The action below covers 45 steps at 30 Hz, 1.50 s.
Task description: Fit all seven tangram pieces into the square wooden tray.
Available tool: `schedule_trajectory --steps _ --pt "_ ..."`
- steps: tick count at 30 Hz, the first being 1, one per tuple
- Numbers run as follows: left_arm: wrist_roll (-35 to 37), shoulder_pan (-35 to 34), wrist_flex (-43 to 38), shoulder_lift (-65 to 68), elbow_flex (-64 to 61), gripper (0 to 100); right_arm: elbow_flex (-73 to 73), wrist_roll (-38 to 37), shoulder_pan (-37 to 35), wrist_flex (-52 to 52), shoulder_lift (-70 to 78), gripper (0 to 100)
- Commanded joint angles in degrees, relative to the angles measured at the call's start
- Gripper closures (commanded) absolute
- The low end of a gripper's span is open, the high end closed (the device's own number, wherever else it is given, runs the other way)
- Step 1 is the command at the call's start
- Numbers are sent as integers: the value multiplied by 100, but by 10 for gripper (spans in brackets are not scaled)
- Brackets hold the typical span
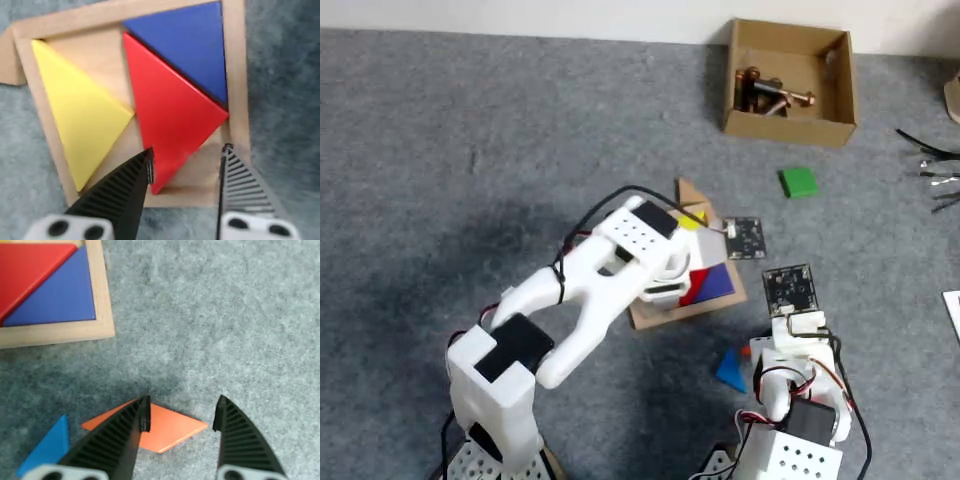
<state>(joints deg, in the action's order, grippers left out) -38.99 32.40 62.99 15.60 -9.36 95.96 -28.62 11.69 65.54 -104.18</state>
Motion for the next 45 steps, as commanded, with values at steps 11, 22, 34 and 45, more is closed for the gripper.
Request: schedule_trajectory --steps 11,22,34,45 --pt "-44 92 -290 989 576 794 593 -53 -101 -119 -57 796" --pt "-26 101 -158 1042 637 960 593 -53 -101 -119 -57 796" --pt "-44 215 9 866 690 996 593 -53 -101 -119 -57 796" --pt "35 1279 1134 -2132 655 997 593 -53 -101 -119 -57 796"
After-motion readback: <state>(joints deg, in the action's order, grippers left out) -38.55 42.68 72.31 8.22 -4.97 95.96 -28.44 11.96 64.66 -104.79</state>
